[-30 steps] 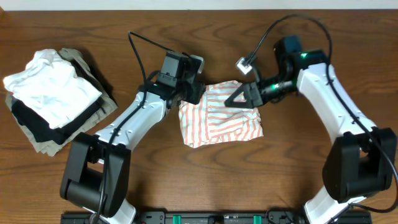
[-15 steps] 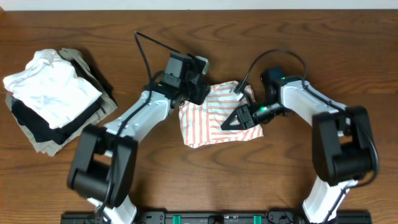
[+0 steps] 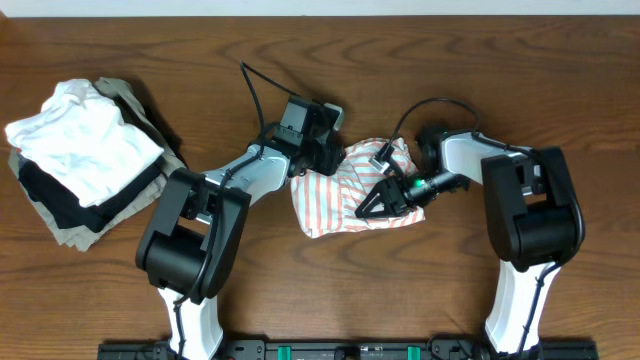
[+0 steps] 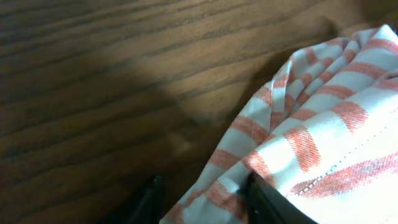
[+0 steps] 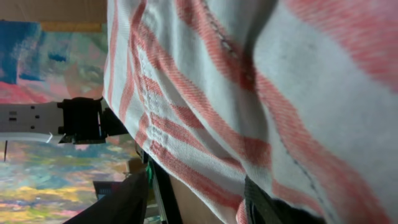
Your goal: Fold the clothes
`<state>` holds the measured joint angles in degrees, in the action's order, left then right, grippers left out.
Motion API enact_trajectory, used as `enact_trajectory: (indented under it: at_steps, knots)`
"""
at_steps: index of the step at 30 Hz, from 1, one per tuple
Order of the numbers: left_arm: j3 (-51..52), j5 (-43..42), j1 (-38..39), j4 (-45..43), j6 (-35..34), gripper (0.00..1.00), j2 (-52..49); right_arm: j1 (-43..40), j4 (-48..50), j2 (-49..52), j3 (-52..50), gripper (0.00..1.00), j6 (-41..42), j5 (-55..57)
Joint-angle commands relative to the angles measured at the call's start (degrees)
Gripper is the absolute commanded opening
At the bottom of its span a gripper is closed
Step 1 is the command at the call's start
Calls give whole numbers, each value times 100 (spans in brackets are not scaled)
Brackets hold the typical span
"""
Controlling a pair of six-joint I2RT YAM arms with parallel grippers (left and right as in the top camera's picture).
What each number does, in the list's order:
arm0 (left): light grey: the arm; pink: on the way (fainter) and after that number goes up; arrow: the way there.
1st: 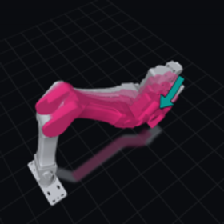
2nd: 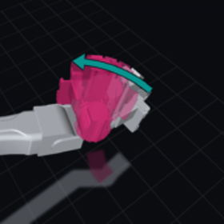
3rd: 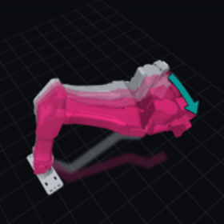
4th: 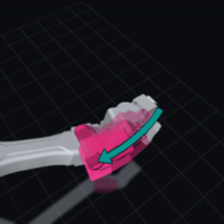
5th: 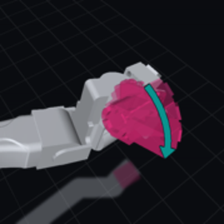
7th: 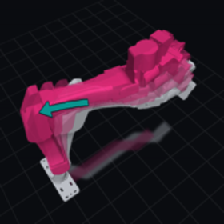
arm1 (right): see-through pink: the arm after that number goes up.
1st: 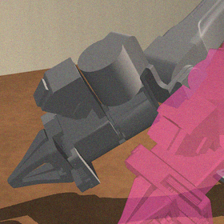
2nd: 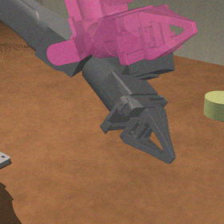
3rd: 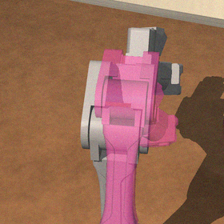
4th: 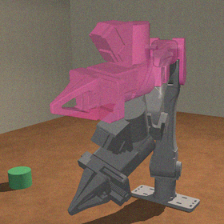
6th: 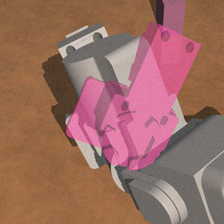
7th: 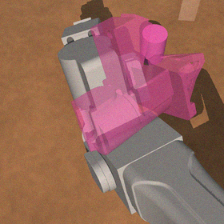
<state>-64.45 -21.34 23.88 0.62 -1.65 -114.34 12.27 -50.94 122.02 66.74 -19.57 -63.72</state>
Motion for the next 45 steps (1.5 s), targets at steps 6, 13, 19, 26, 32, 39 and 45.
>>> enact_trajectory:
  at_steps: [6, 13, 19, 26, 32, 39, 45]
  knots:
    - [-55, -9, -39, 199, -236, 46, -203, -365, 37, 188, -44, 52, 179, 575]
    - [-55, -599, -35, 706, -1123, 46, -214, -367, 219, 186, -39, 55, 262, 1217]
    - [-55, -1322, 9, 1421, -1902, 29, -214, -365, 741, 186, 33, 58, 597, 2079]
    - [-55, -1318, 31, 1716, -2079, 24, -214, -365, 656, 186, 584, 60, 577, 2898]
    - [-55, -1204, 28, 1716, -2144, 21, -214, -365, -269, 186, 1134, 67, -131, 4286]
    - [-55, -1209, 33, 1849, -2632, 19, -214, -369, -605, 186, 1246, 73, -236, 5987]
    - [-57, -1211, 31, 1832, -2594, 19, -177, -358, -546, 166, 1366, 73, -107, 6048]
